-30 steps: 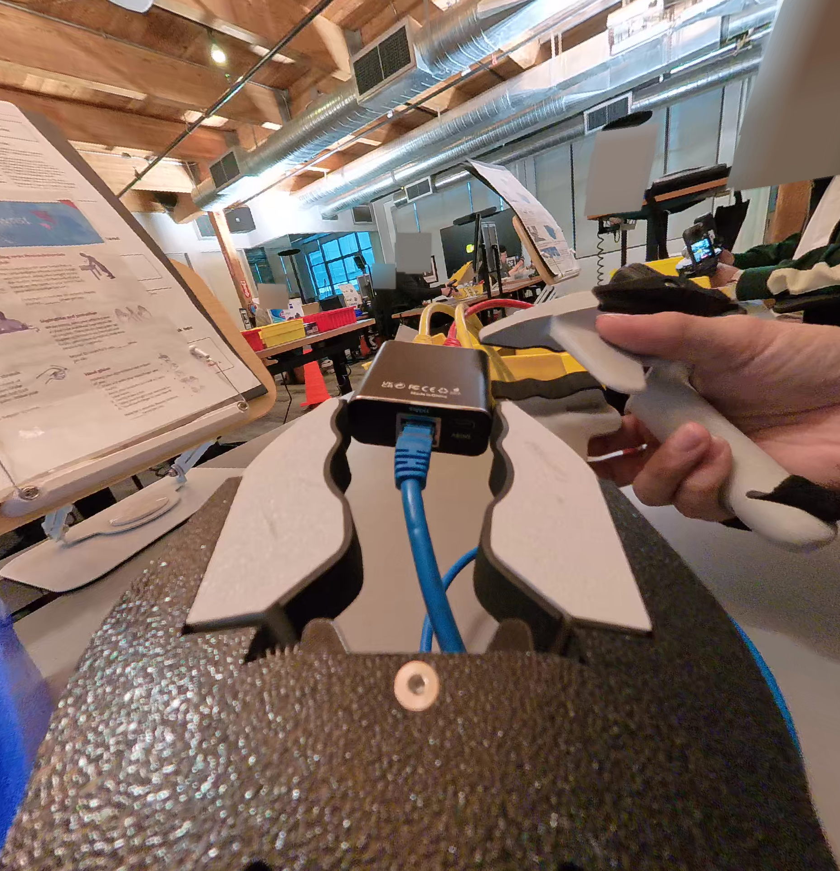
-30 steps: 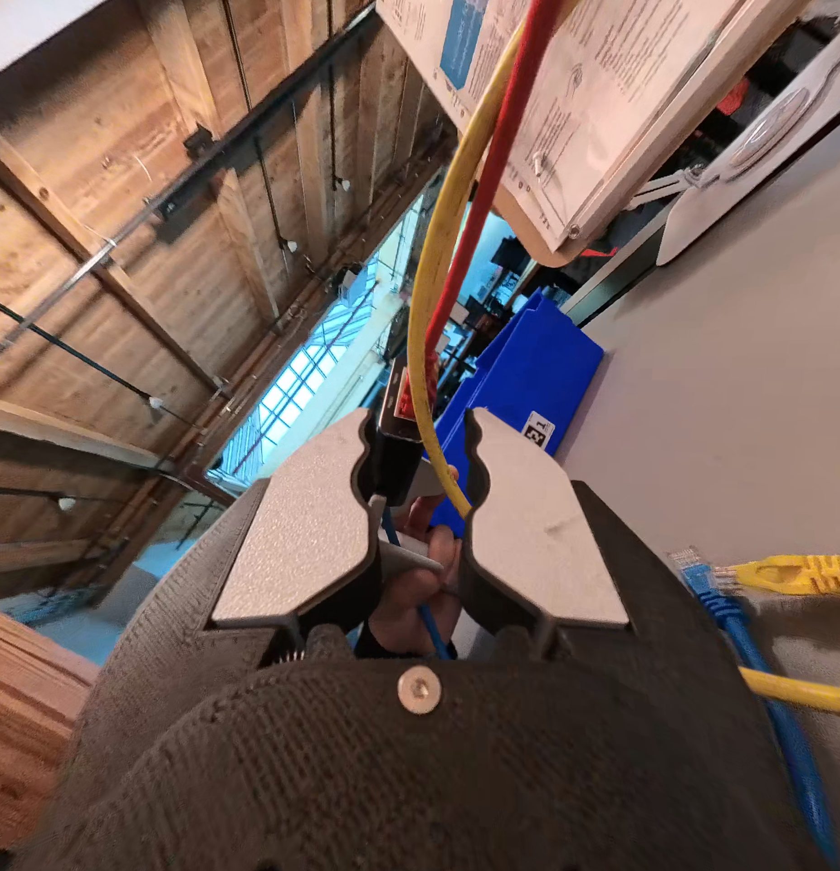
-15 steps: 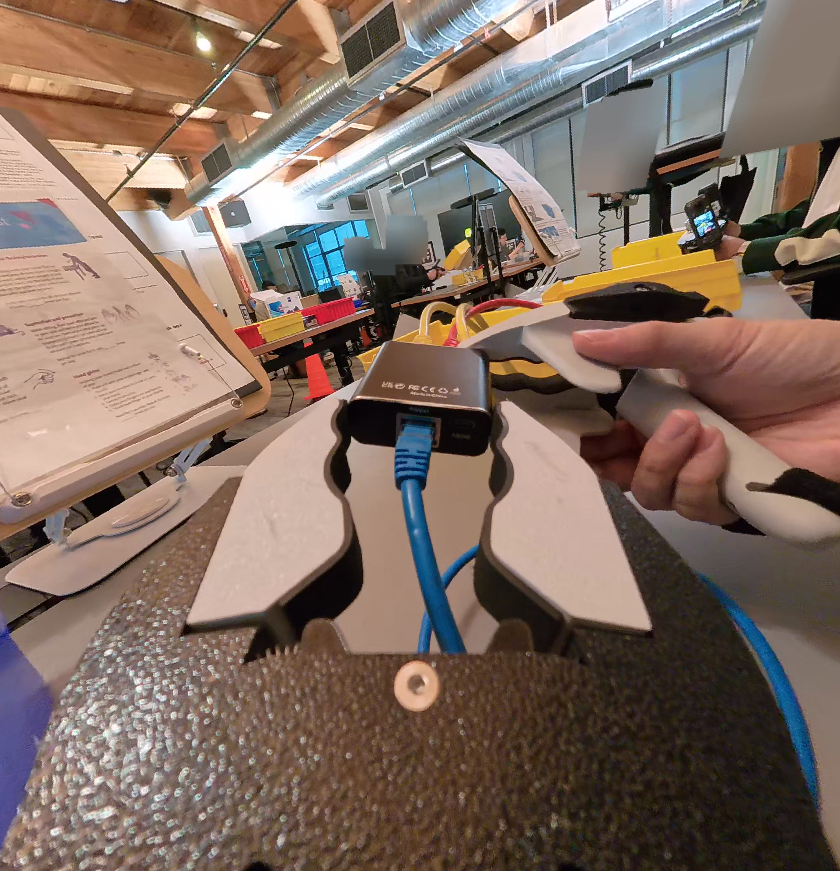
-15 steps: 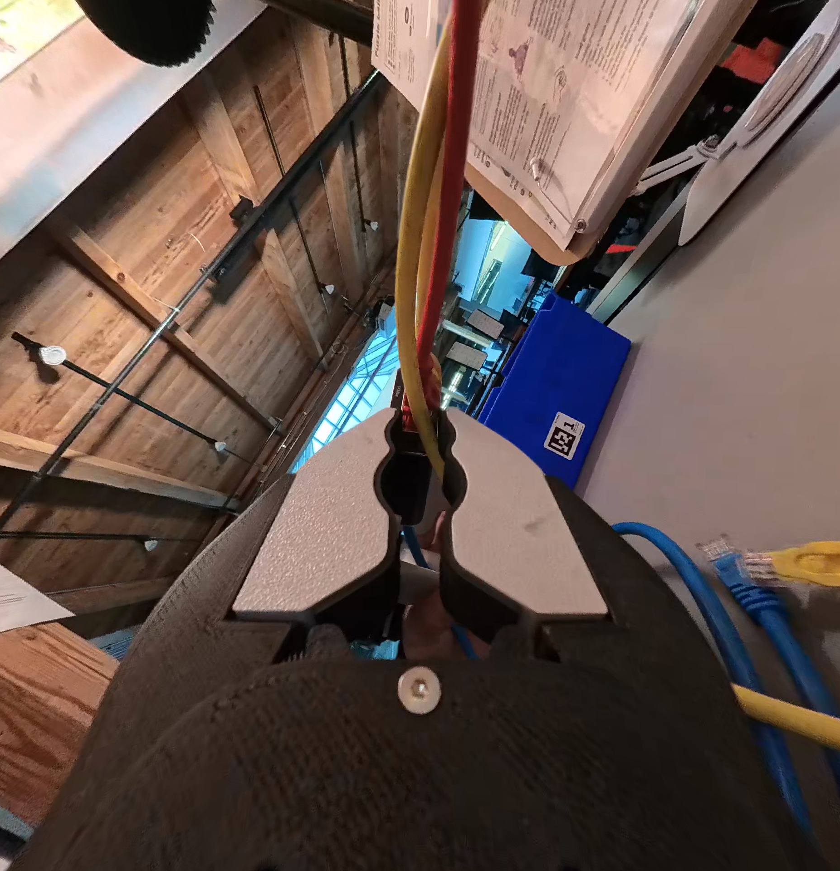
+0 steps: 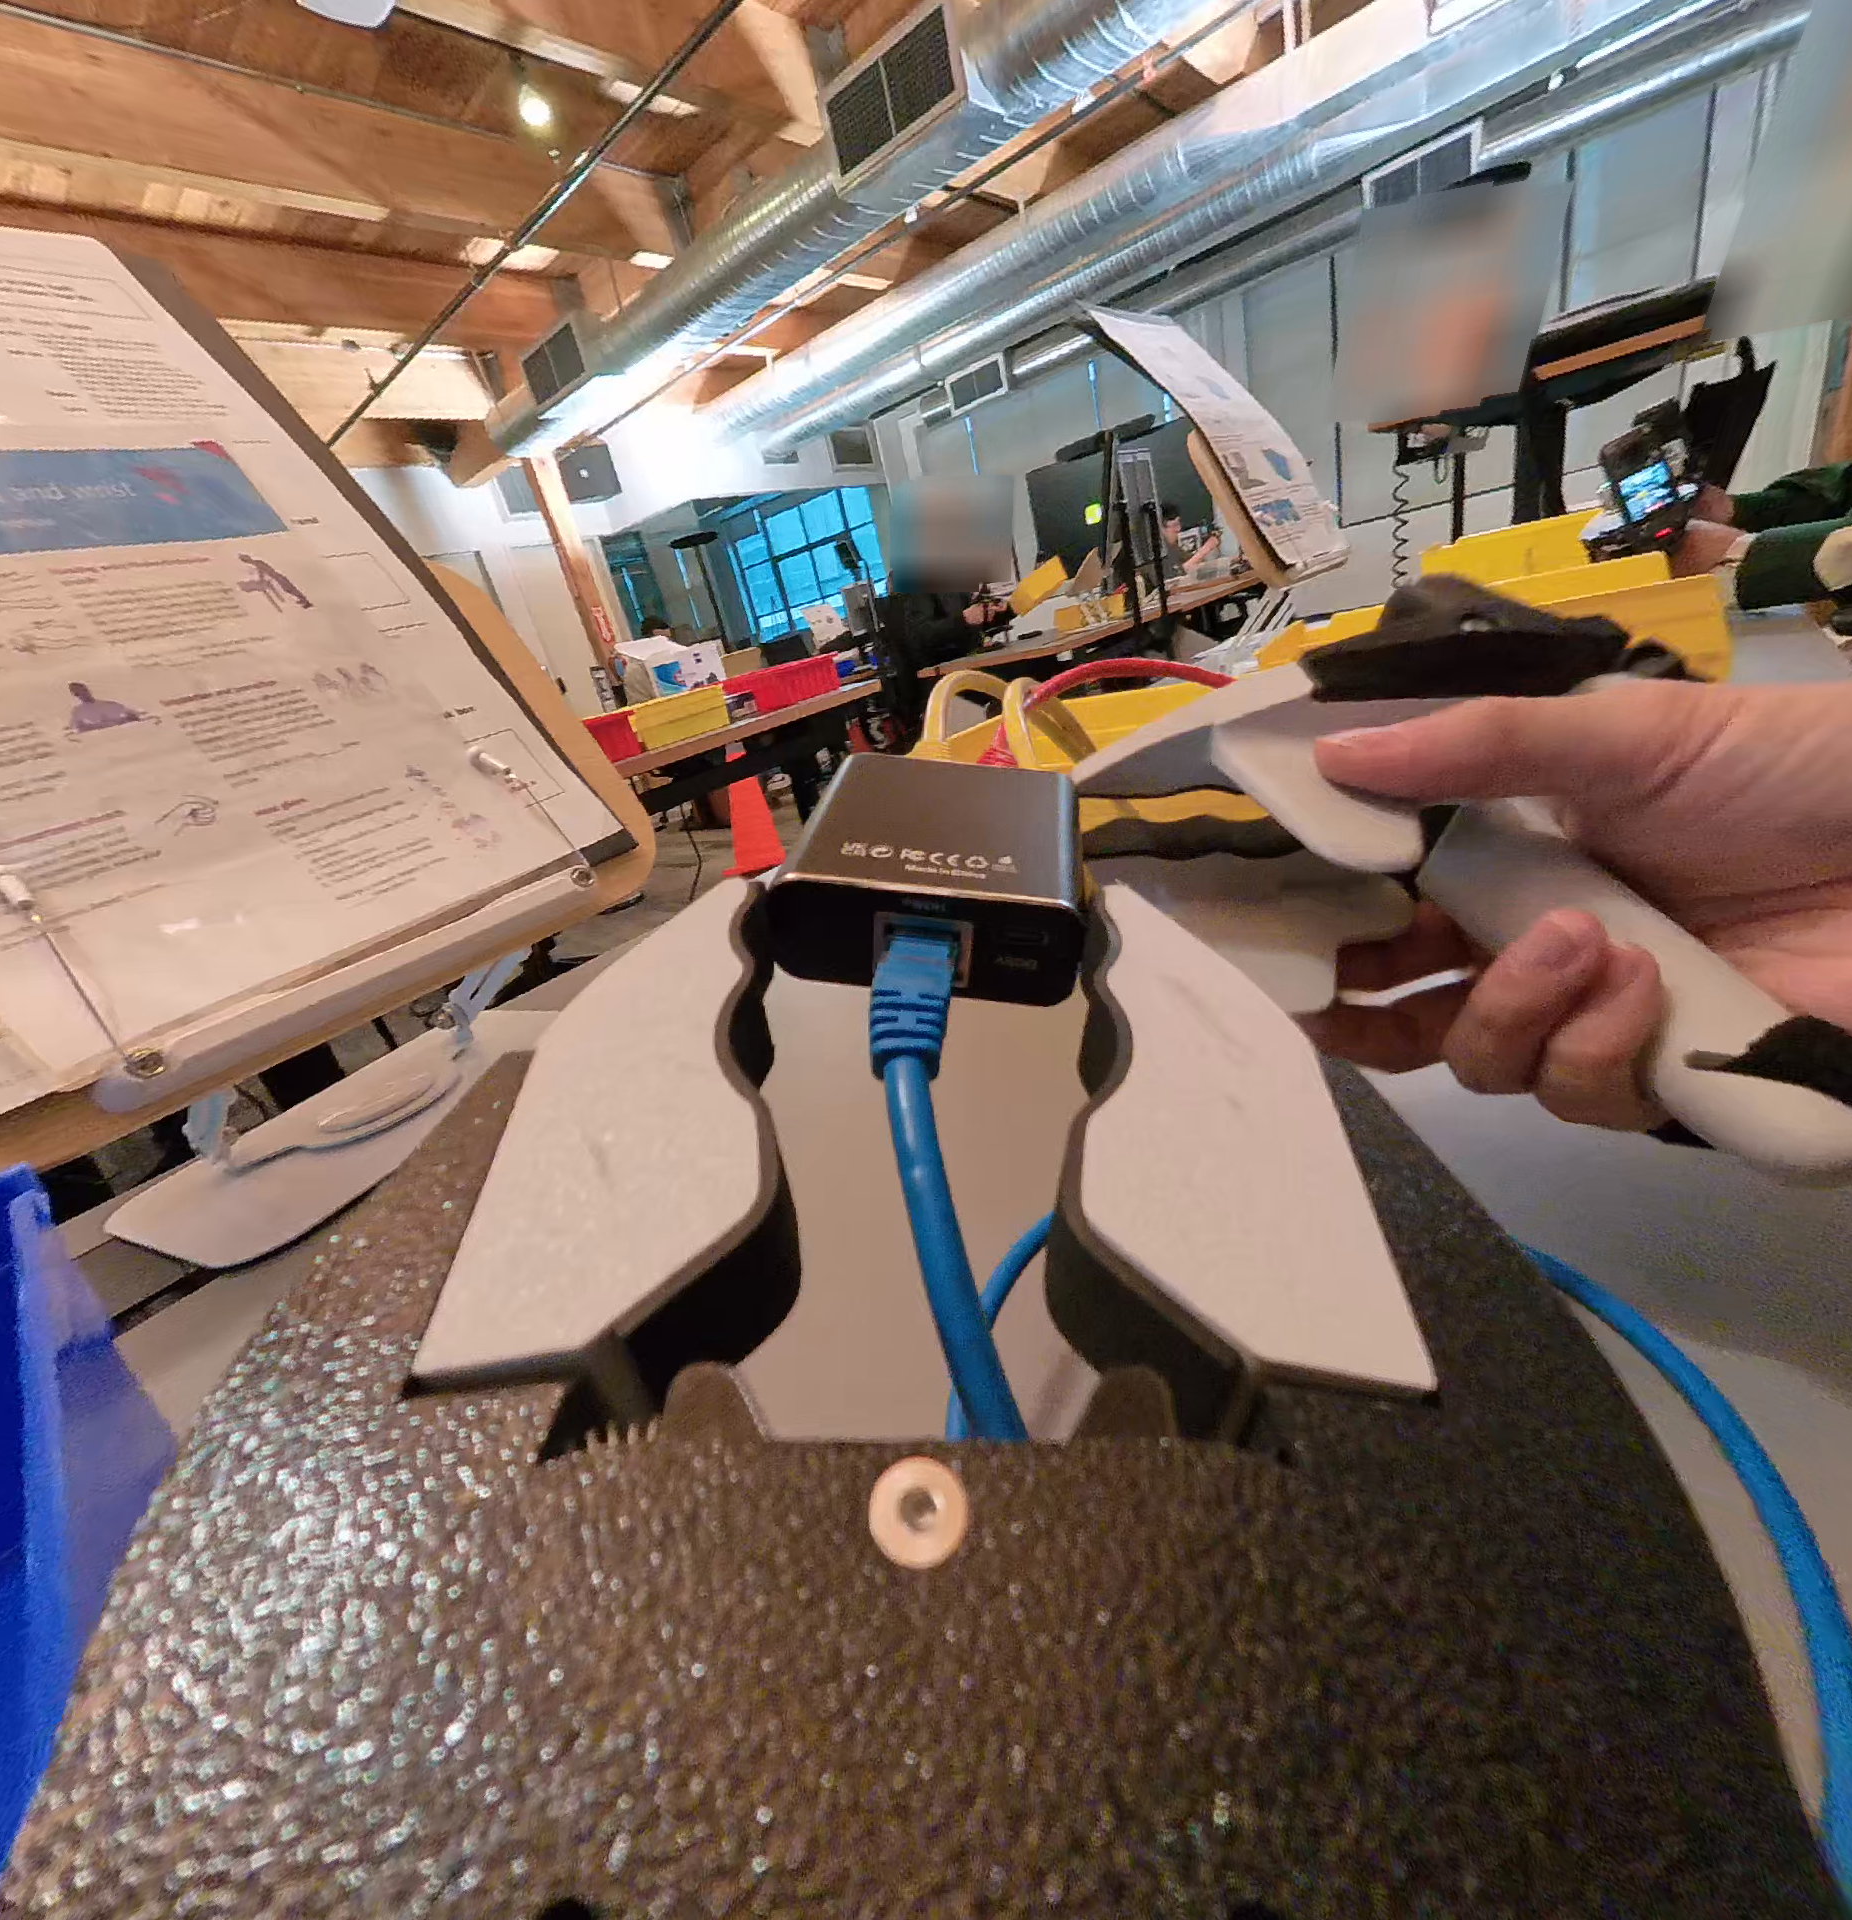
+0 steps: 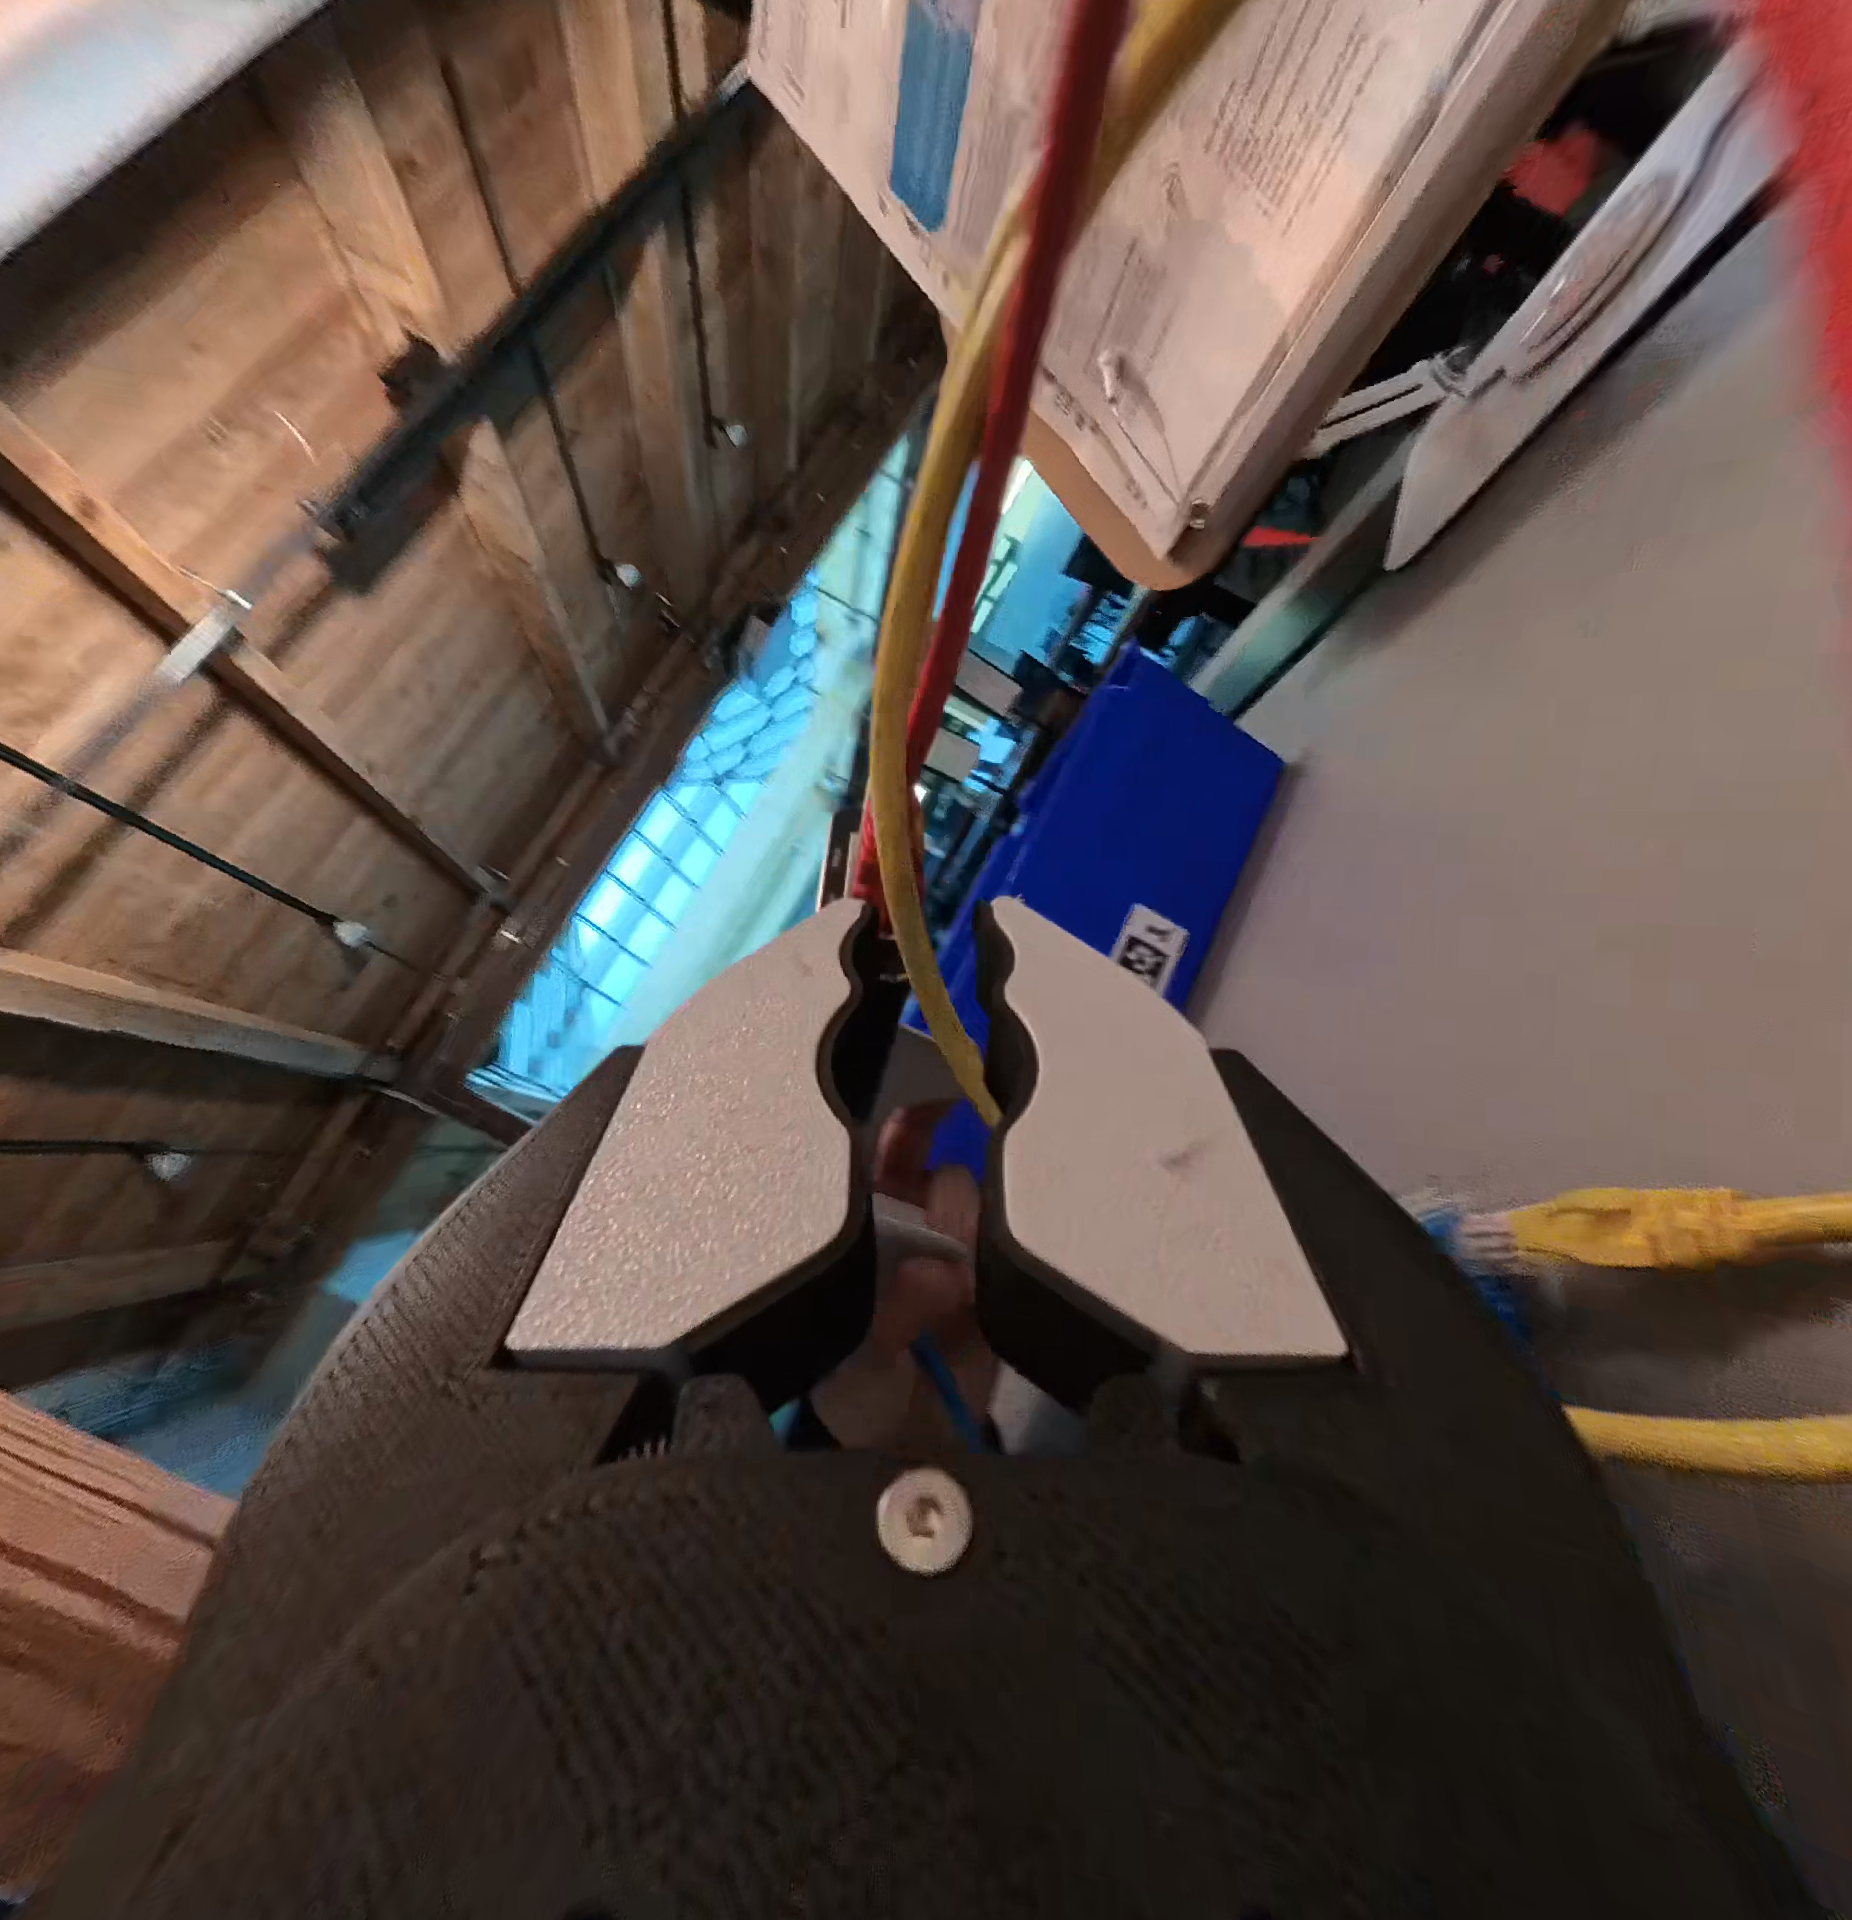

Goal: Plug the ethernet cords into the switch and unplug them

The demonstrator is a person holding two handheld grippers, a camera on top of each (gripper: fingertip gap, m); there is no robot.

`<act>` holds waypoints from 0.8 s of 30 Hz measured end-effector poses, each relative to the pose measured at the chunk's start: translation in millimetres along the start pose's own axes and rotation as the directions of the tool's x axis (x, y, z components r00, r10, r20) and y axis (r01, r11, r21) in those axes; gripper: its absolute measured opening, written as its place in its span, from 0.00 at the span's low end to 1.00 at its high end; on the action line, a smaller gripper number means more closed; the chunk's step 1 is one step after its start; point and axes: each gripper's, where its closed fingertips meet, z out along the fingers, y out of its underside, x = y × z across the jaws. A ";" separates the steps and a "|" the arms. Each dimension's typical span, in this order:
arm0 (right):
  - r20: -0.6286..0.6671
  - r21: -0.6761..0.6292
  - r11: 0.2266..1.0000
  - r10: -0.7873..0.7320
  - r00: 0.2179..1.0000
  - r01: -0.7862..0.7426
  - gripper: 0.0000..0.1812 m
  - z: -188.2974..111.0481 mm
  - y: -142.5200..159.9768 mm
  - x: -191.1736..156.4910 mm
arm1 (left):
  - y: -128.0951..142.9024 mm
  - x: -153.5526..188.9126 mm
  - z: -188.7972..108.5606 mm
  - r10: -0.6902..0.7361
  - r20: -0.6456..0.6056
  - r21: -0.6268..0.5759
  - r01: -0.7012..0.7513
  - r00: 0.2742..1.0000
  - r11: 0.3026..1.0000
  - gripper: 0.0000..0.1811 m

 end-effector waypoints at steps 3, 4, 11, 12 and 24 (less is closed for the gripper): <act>0.009 0.003 0.985 -0.173 0.985 0.173 0.03 -2.6 -5.7 -20.4 | 1.3 -5.3 -0.8 0.010 0.035 -0.007 -0.010 0.999 1.000 0.31; 0.068 0.025 0.975 -0.222 0.973 0.221 0.02 -3.0 -7.8 -38.1 | 1.4 -5.9 -0.9 0.010 0.037 -0.007 -0.010 0.999 1.000 0.31; -0.191 -0.063 0.711 -0.697 0.691 0.700 0.11 -15.4 -36.4 -30.9 | -1.4 2.3 -0.5 0.046 0.003 0.002 -0.046 0.999 0.999 0.31; -0.240 -0.097 0.646 -0.753 0.613 0.757 0.14 -22.5 -49.3 -28.4 | -2.5 2.8 -0.7 0.049 0.001 0.005 -0.049 0.999 0.999 0.31; -0.233 -0.232 0.607 -0.793 0.562 0.760 0.10 -96.4 -118.0 -9.2 | -9.5 9.0 -1.9 0.054 -0.041 0.044 -0.052 0.998 0.998 0.31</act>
